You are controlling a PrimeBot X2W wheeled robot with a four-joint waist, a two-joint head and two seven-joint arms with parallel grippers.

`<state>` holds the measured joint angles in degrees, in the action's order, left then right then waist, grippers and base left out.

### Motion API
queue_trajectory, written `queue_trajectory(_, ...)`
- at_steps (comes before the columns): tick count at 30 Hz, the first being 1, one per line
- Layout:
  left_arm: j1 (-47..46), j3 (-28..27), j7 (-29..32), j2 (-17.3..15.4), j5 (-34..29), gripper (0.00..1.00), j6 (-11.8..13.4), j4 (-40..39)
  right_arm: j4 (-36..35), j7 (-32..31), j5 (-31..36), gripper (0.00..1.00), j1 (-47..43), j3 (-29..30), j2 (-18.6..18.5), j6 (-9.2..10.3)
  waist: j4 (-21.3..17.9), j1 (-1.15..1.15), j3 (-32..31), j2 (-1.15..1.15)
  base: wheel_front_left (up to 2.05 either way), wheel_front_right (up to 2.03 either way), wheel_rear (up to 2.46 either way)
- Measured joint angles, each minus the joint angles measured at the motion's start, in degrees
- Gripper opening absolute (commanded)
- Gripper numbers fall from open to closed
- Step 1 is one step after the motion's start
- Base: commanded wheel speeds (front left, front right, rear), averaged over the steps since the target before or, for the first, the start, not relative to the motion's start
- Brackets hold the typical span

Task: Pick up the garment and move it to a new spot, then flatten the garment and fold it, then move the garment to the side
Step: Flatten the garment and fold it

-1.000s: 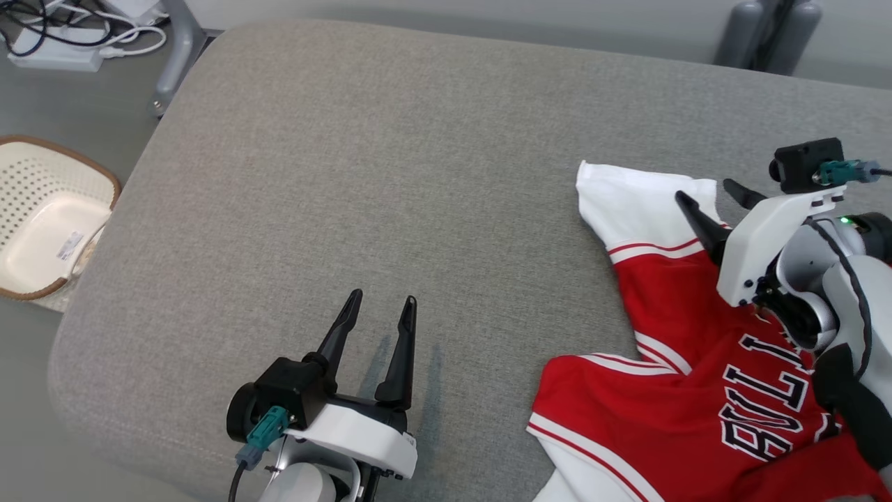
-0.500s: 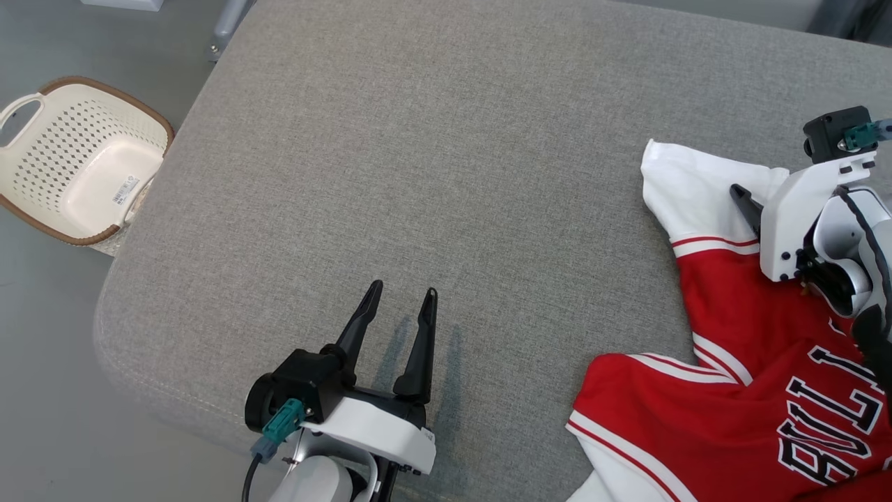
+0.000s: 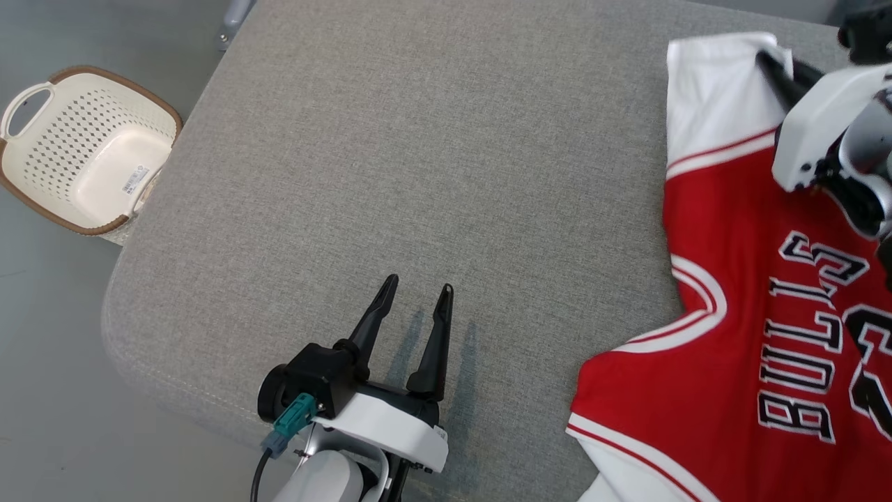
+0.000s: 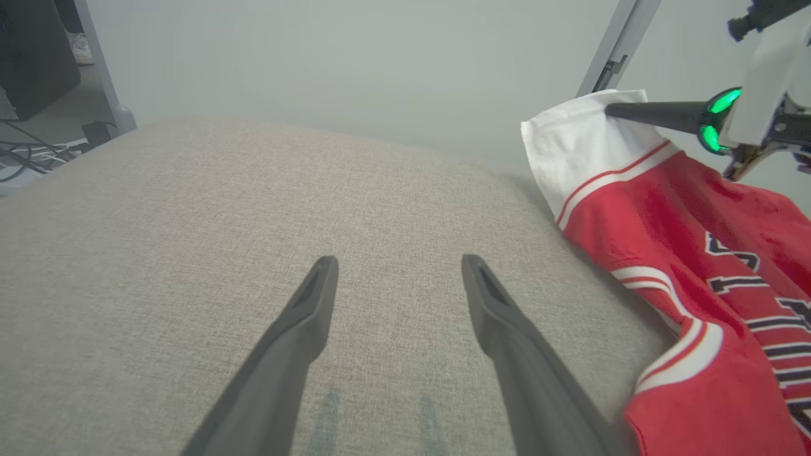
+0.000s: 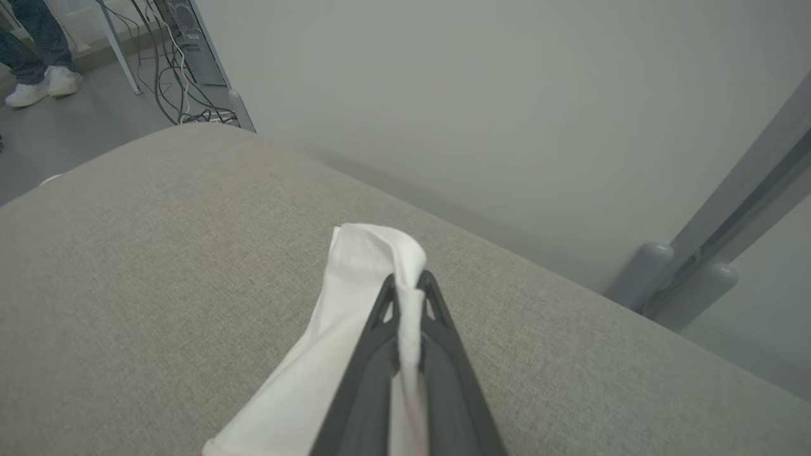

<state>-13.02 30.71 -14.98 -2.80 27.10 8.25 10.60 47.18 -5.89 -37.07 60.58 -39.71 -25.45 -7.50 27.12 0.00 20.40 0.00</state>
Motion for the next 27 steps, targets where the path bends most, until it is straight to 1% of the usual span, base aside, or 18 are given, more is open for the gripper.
queue_trajectory(5,-0.5,1.3,0.0,0.0,0.8,1.00,0.2,-0.6,1.8,6.5,-0.7,0.00,6.9,0.6,0.4,0.00,1.1,0.00,0.8,0.00,0.00,0.00,0.00)
queue_trajectory(9,-1.0,2.3,0.0,0.0,1.5,1.00,0.4,-1.0,5.3,10.4,-0.1,0.00,11.6,0.8,0.7,0.01,2.2,0.00,1.6,0.00,0.00,0.00,0.00)
queue_trajectory(15,-1.4,3.8,0.0,0.0,2.8,1.00,0.7,-1.7,12.0,13.4,1.1,0.00,16.1,0.1,1.6,0.00,4.3,0.00,2.9,0.00,0.00,0.00,0.00)
queue_trajectory(19,-1.6,4.3,0.0,0.0,3.3,1.00,1.0,-2.3,18.2,14.2,2.3,0.00,18.0,-0.2,2.0,0.00,5.0,0.00,4.1,0.00,0.00,0.00,0.00)
queue_trajectory(20,-1.6,4.4,0.0,0.0,3.3,1.00,1.2,-2.4,20.0,14.0,2.8,0.18,18.0,-0.6,2.1,0.00,5.1,0.00,4.3,0.00,0.00,0.00,0.00)
queue_trajectory(21,-1.6,4.5,0.0,0.0,3.3,1.00,1.2,-2.4,22.0,13.2,3.1,1.00,18.0,-0.6,2.4,0.00,5.2,0.00,4.5,0.00,0.00,0.00,0.00)
queue_trajectory(23,-1.7,4.5,0.0,0.0,3.4,1.00,1.4,-2.3,24.0,11.6,3.3,1.00,17.4,-1.0,2.9,0.01,5.2,0.00,4.4,0.00,0.00,0.00,0.00)
queue_trajectory(27,-1.9,3.8,0.0,0.0,3.1,1.00,1.4,-1.7,24.9,10.0,3.4,1.00,14.9,-2.2,4.4,-0.01,4.2,0.00,3.7,0.00,0.00,0.00,0.00)
